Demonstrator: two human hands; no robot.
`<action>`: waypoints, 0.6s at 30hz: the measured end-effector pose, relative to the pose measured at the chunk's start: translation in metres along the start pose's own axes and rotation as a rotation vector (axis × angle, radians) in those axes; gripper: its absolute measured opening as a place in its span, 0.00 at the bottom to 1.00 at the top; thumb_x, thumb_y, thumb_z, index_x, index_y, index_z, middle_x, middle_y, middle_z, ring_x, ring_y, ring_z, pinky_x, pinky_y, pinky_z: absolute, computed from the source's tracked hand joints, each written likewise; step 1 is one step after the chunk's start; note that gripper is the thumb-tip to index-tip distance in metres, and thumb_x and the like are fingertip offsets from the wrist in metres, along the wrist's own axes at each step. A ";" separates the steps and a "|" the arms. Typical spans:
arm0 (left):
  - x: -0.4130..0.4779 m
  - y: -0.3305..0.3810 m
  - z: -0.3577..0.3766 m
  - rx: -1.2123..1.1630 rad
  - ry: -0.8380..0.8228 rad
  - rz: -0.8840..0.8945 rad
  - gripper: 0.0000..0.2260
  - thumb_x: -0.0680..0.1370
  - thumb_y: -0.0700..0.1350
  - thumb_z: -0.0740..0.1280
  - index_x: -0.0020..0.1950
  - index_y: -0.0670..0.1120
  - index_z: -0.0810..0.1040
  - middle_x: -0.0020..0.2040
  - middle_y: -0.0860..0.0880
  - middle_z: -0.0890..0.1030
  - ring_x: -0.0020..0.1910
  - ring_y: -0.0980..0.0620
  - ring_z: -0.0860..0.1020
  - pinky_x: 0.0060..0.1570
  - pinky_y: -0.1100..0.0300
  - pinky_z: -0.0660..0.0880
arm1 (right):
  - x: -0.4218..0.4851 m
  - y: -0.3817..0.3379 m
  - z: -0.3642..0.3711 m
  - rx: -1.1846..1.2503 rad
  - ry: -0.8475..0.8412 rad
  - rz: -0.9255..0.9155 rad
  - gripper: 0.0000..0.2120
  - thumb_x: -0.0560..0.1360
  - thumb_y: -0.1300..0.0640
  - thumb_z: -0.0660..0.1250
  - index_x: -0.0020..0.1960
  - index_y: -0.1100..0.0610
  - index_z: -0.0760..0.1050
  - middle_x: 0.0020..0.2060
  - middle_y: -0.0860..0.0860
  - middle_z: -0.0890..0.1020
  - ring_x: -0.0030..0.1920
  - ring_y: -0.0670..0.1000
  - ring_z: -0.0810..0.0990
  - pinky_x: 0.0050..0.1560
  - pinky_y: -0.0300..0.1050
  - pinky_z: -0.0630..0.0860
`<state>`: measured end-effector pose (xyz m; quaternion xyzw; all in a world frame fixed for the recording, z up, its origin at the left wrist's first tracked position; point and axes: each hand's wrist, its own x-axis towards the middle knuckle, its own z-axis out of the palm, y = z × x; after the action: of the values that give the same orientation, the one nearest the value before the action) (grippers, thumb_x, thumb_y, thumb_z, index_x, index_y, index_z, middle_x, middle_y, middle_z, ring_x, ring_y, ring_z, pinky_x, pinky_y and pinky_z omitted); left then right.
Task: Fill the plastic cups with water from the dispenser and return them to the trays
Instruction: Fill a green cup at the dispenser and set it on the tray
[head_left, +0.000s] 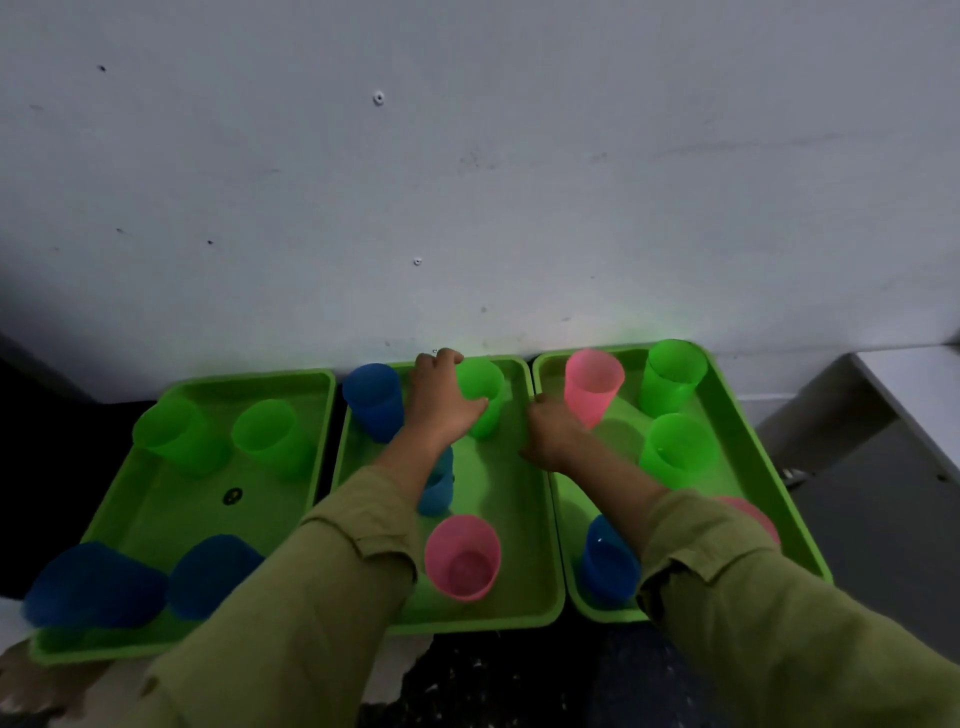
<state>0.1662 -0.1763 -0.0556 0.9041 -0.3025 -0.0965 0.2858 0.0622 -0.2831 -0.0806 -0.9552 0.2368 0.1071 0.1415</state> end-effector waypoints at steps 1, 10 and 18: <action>0.003 0.001 0.003 0.021 0.009 -0.001 0.31 0.69 0.47 0.74 0.68 0.45 0.65 0.65 0.42 0.66 0.64 0.44 0.67 0.63 0.54 0.68 | 0.002 0.002 0.003 0.005 -0.010 0.010 0.17 0.74 0.56 0.65 0.60 0.64 0.73 0.58 0.61 0.76 0.59 0.58 0.74 0.59 0.49 0.72; 0.019 0.006 0.019 0.124 -0.145 -0.073 0.36 0.67 0.50 0.76 0.67 0.38 0.64 0.66 0.39 0.69 0.65 0.42 0.68 0.62 0.54 0.66 | 0.004 0.009 0.013 0.067 -0.043 0.028 0.18 0.74 0.58 0.66 0.60 0.67 0.71 0.59 0.62 0.73 0.58 0.60 0.75 0.58 0.49 0.73; 0.014 0.006 0.012 0.022 -0.095 -0.066 0.36 0.69 0.50 0.75 0.70 0.38 0.62 0.68 0.40 0.66 0.66 0.43 0.68 0.61 0.56 0.67 | -0.003 0.010 0.009 0.238 0.067 0.010 0.25 0.71 0.59 0.69 0.65 0.64 0.66 0.60 0.62 0.73 0.61 0.61 0.73 0.58 0.49 0.71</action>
<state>0.1701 -0.1942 -0.0624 0.9110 -0.2870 -0.1454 0.2579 0.0537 -0.2878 -0.0903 -0.9335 0.2572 0.0467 0.2454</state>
